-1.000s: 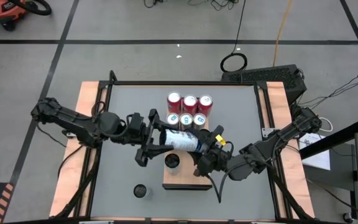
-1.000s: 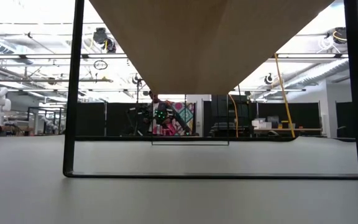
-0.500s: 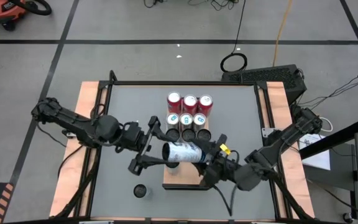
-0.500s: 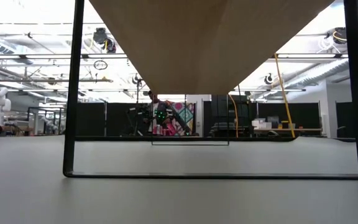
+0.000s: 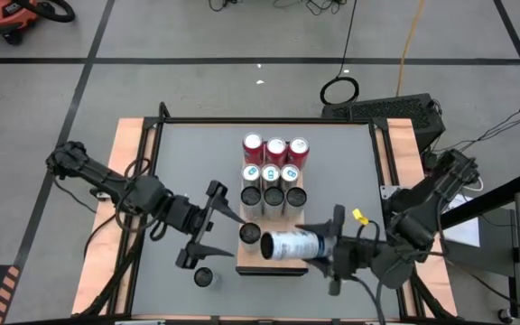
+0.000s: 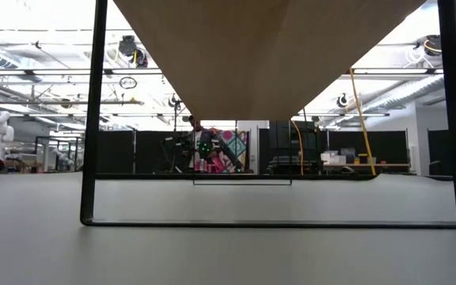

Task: Place canned beverage on shelf
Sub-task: Put the top white soda can on the shelf aligned with the other white soda can

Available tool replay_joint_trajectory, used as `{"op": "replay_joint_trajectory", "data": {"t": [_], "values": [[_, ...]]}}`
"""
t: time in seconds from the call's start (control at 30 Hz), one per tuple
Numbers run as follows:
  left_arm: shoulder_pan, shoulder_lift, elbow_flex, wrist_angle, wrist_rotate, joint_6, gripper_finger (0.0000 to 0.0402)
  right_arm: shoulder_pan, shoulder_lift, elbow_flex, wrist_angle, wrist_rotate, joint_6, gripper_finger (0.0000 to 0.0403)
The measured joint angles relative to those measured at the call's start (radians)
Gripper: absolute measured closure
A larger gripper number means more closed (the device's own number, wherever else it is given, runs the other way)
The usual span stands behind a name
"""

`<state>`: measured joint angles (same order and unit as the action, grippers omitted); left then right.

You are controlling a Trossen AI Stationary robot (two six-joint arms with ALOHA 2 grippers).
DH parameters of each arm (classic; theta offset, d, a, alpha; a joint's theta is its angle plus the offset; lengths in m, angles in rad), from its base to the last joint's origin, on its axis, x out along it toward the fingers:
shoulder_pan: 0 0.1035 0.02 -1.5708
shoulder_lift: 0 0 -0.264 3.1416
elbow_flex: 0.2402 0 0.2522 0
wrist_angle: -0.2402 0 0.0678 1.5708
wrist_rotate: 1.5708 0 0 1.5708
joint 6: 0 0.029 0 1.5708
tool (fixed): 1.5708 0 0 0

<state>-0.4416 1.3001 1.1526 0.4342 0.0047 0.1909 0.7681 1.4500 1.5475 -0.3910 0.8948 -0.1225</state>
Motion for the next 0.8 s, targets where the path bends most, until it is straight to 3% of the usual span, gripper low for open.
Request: {"op": "replay_joint_trajectory", "data": {"t": [0.13,0.5,0.67,0.8], "values": [[-0.014,0.046,0.000,0.026,-0.006,0.031,0.0095,-0.002,0.007,0.000,0.011,-0.132,0.061,0.0190],[-0.092,0.123,-0.001,0.130,-0.012,0.245,0.0095,-0.014,0.049,-0.001,0.237,-0.527,-0.033,0.0189],[-0.141,0.145,-0.001,0.139,-0.023,0.374,0.0095,-0.015,0.050,-0.017,0.259,-0.566,-0.088,0.0189],[-0.165,0.188,-0.001,0.178,-0.115,0.481,0.0095,-0.041,0.049,-0.097,0.389,-0.581,-0.138,0.0189]]}}
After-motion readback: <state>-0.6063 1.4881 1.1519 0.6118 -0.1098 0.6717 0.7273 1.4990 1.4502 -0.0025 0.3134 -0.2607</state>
